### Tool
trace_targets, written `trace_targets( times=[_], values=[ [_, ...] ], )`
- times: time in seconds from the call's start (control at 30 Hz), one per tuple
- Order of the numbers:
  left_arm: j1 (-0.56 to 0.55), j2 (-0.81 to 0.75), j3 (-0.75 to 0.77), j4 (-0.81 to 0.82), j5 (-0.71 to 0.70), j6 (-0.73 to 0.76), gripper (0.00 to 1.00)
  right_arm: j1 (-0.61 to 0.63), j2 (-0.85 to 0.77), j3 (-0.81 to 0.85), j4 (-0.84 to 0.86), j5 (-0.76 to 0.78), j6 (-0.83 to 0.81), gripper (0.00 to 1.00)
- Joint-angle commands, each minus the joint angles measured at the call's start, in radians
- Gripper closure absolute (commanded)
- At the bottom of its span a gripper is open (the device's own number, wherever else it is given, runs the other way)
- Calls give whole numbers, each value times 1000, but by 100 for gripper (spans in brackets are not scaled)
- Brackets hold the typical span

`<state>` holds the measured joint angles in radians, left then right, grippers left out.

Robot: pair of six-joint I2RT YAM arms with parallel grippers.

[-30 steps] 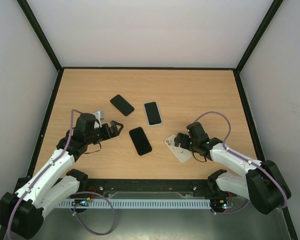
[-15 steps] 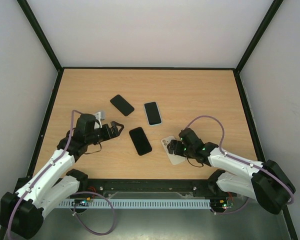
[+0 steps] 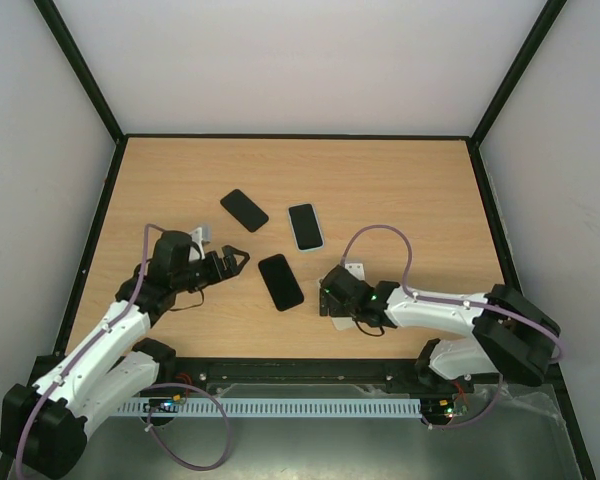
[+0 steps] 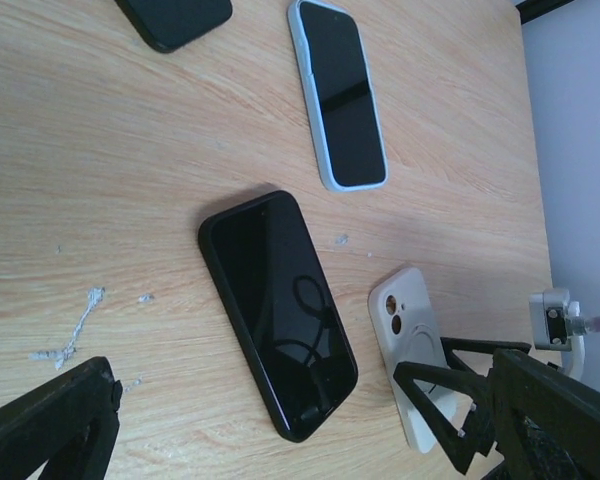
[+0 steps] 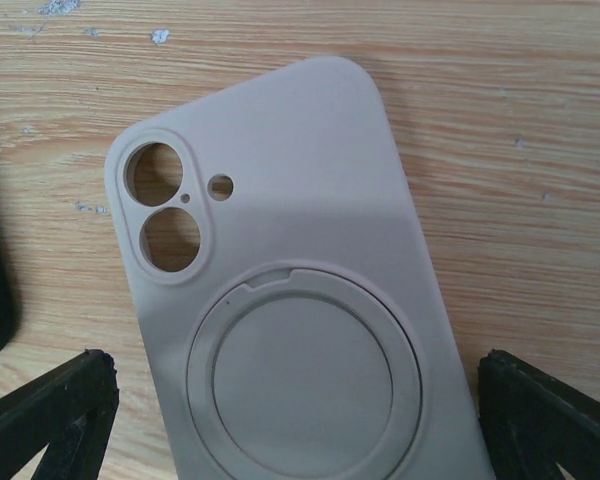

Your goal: Put the phone into the phone case

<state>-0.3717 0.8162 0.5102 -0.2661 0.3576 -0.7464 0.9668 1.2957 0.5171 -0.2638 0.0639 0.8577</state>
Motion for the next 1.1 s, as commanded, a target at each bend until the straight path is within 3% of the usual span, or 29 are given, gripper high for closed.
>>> trace_targets(
  times=[0.0,0.33,0.43,0.7,0.9,1.07],
  values=[
    [5,-19,-25,21,26,-22,0,39,75,16,-82,103,15,6],
    [5,-41,-77,88,104,-108,4,47,134,17,-28,118,-31,24],
    [5,-40,-79,89,112,-113,5,46,132,11,2,106,-37,25],
    [5,-61,-100,140,164,-138,11,46,-15,2,67,89,-4,30],
    [2,-60,-138,238,235,-182,19,46,-83,-19,208,-16,24,34],
    [-1,-67,-185,367,290,-251,24,46,-140,-118,554,-231,108,35]
  ],
)
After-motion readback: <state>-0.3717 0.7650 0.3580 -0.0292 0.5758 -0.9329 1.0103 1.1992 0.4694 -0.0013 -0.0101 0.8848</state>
